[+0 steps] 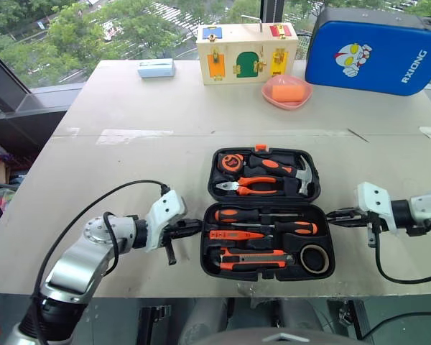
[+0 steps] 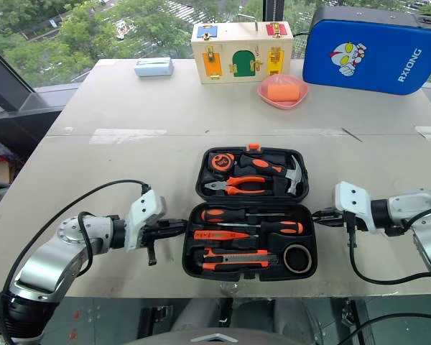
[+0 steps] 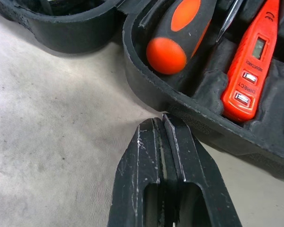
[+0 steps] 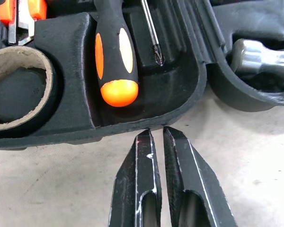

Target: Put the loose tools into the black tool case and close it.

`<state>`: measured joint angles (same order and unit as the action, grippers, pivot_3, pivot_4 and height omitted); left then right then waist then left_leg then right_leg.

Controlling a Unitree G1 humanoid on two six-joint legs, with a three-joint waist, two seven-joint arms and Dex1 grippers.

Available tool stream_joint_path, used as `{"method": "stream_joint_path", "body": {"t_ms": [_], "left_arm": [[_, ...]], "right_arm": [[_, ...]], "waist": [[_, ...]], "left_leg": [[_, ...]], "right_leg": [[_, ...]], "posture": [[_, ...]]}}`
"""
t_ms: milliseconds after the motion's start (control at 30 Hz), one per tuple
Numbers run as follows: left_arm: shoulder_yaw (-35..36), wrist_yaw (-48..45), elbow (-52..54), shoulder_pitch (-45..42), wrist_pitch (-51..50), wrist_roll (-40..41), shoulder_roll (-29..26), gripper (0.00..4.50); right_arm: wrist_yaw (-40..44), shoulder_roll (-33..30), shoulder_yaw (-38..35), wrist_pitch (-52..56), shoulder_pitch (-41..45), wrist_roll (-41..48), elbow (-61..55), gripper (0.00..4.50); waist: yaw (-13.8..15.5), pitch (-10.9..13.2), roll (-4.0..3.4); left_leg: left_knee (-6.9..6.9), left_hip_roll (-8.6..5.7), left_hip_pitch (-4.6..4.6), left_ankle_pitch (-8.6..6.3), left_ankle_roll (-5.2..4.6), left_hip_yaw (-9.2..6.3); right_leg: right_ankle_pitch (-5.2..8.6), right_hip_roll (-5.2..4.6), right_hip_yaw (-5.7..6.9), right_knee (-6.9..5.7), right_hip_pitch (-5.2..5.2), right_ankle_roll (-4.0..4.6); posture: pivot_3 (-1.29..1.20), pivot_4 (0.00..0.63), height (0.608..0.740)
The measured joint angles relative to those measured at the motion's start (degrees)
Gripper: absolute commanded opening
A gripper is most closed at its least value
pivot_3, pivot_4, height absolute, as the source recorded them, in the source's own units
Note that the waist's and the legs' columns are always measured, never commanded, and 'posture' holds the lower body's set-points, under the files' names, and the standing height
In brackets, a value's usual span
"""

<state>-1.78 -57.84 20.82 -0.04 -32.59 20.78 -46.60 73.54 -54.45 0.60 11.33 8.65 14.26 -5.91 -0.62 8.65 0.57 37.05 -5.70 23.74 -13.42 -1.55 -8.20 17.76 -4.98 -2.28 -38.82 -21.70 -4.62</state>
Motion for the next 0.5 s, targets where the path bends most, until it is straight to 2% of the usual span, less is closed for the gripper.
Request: {"method": "stream_joint_path", "body": {"t_ms": [67, 200, 267, 333, 433, 500], "left_arm": [[2.0, -0.9, -0.4, 0.8, -2.9, 2.6, -1.1, 0.97], [8.7, -1.6, -4.4, -0.7, -14.1, 9.8, -4.5, 2.59], [11.4, -0.5, -7.3, -5.0, -21.5, 13.5, -4.9, 3.62], [12.6, 1.5, -10.5, -10.8, -28.4, 16.5, -3.6, 4.37], [13.7, 7.1, -17.6, -22.8, -39.8, 19.8, 1.8, 4.37], [13.6, 9.6, -19.7, -26.1, -43.3, 20.0, 3.9, 4.37]], "right_arm": [[-0.2, -0.9, -1.4, 0.9, 0.0, 0.4, 1.5, 0.79], [-0.5, -1.8, -4.9, 9.3, 0.9, 4.8, 2.9, 2.52], [-1.4, -1.7, -6.1, 16.4, 2.6, 8.3, 3.1, 3.56], [-3.4, -0.8, -6.3, 22.7, 5.9, 10.7, 3.4, 4.3], [-9.3, 3.4, -6.0, 35.4, 12.8, 14.2, 4.4, 4.3], [-13.0, 5.9, -6.0, 41.3, 15.7, 15.5, 5.1, 4.3]], "waist": [[0.0, 0.0, 0.0], [-0.1, 0.0, -0.01], [0.0, 0.0, -0.02], [0.2, 0.0, -0.02], [0.2, 0.0, 0.05], [-0.1, 0.0, 0.08]], "left_leg": [[-0.01, 0.01, 0.0, 0.0, 0.0, -0.01], [-0.02, 0.04, -0.03, -0.09, -0.16, -0.06], [0.02, 0.02, -0.02, -0.1, -0.17, -0.06], [0.08, 0.0, -0.01, -0.09, -0.16, -0.09], [0.19, -0.04, 0.05, 0.0, 0.0, -0.16], [0.18, -0.04, 0.08, 0.02, 0.03, -0.13]], "right_leg": [[0.0, 0.01, 0.0, -0.01, -0.01, 0.0], [0.0, 0.05, 0.01, -0.07, -0.01, 0.01], [0.0, 0.03, 0.03, -0.07, -0.02, 0.01], [-0.01, 0.01, 0.14, -0.07, 0.0, 0.0], [-0.03, 0.01, 0.27, -0.13, 0.01, -0.03], [-0.03, 0.01, 0.19, -0.12, 0.01, -0.03]], "posture": [[0.0, 0.15, 0.735], [0.0, 0.15, 0.735], [0.0, 0.15, 0.735], [0.0, 0.15, 0.735], [0.0, 0.15, 0.735], [0.0, 0.15, 0.735]]}}
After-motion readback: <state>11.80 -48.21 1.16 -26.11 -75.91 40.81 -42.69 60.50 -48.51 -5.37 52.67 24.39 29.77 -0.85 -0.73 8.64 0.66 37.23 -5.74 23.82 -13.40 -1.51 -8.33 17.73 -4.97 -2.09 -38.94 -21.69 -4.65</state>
